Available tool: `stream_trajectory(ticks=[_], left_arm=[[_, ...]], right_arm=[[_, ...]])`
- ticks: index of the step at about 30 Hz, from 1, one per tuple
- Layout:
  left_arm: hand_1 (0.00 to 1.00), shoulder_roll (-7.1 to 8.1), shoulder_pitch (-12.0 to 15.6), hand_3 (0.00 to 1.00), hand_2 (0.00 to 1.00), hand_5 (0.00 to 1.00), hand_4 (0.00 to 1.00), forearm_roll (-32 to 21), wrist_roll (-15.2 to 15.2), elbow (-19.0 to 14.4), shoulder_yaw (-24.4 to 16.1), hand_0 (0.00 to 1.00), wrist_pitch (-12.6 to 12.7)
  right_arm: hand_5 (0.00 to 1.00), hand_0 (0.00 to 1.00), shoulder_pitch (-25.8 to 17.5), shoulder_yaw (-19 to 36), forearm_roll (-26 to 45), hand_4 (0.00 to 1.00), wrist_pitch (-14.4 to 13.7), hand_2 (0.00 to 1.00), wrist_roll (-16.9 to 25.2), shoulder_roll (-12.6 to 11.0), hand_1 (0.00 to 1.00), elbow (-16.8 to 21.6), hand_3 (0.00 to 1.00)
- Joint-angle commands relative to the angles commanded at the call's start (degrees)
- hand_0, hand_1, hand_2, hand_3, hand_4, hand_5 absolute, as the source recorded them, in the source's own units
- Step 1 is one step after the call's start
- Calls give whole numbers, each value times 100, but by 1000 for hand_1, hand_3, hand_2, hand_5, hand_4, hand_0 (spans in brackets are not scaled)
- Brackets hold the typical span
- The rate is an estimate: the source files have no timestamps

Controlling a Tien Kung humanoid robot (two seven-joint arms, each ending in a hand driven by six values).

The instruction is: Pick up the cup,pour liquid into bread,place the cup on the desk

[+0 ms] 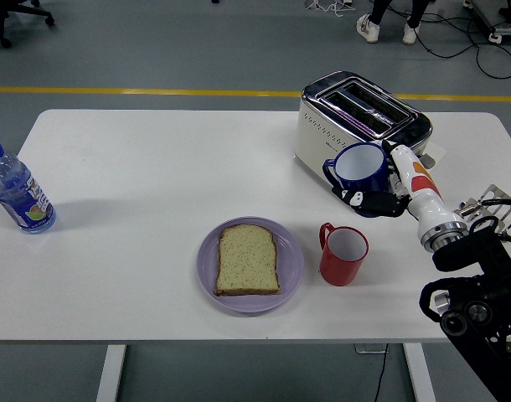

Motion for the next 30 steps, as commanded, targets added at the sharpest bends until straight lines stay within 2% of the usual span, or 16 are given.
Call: stream_trajectory(ticks=[4, 10, 20, 26, 30], left_arm=[[646, 9, -10, 551, 656, 838, 322, -13, 1, -7, -23, 636, 0], [646, 22, -18, 550, 656, 838, 322, -24, 3, -8, -60, 636, -1], [645, 26, -8, 549, 656, 838, 322, -44, 7, 1, -62, 635, -1], [645, 30, -11, 549, 655, 841, 323, -70, 10, 4, -47, 636, -3], [645, 34, -15, 549, 655, 841, 323, -87, 11, 4, -44, 636, -3]], right_arm=[[57, 248, 419, -315, -211, 705, 368, 473, -297, 9, 282, -129, 549], [64, 249, 974, -721, -523, 698, 693, 470, -466, -33, 281, -174, 549], [74, 255, 1610, -1460, -707, 692, 969, 469, -466, -146, 282, -238, 551], [83, 257, 2122, -2235, -864, 682, 1166, 469, -466, -250, 284, -376, 551], [83, 257, 2600, -2913, -988, 682, 1508, 469, -466, -284, 284, -445, 551]])
